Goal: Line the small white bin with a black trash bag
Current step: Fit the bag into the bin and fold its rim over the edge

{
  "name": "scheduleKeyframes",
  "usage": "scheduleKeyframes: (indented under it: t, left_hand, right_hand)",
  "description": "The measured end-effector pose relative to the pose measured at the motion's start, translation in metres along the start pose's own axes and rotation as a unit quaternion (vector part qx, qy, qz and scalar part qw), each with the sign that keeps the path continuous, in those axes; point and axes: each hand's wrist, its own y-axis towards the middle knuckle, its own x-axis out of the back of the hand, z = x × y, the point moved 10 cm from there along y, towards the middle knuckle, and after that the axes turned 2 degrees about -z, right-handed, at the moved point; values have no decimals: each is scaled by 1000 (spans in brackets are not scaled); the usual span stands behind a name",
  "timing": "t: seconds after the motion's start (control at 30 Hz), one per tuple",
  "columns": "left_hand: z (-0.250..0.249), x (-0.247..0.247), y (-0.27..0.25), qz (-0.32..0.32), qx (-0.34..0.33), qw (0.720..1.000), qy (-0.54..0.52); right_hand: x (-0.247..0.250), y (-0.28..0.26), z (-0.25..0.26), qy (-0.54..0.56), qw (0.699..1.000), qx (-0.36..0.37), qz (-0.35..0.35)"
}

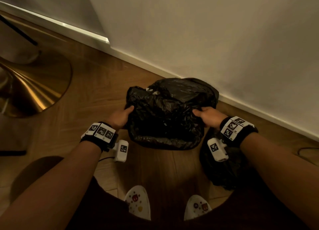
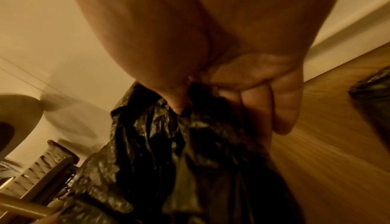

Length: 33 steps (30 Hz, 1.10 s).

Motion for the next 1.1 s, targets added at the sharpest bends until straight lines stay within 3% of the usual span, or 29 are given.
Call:
scheduleKeyframes:
  t: [0.13,0.33,0.4,0.5,0.63,0.77,0.87,0.97,1.1]
  left_hand:
    - [-5,2,-7,0,-16,998,64]
    - [-16,-6,-14,57,-63,986,146]
    - [-14,-15,-16,73,-72,980,168]
    - [-10,-15,-16,34,-60,974,218]
    - [13,-5,-9,-7,42,999,28]
    - [21,-30,-14,58,91,987,-123]
    - [29,-43,-9,92,93,991,-34]
    - [29,-40,-3,45,50,992,107]
    - [16,-47,-5,38,-20,964,261]
  right_hand:
    - [8,3,0,-3,1000,-1,-23]
    - [10,6,-3,10,999,-34,-29]
    - [8,8,-1,5,999,-16,-33]
    - [6,9,6,8,999,15,-44]
    - [6,2,21,5,998,50,-47]
    - [0,-3,23,-49,997,51,-6]
    - [-18,-5,24,-103,991,81,35]
    - [-29,17,-1,-120,987,83,74]
    - [-24,-1,14,-119,989,77,35]
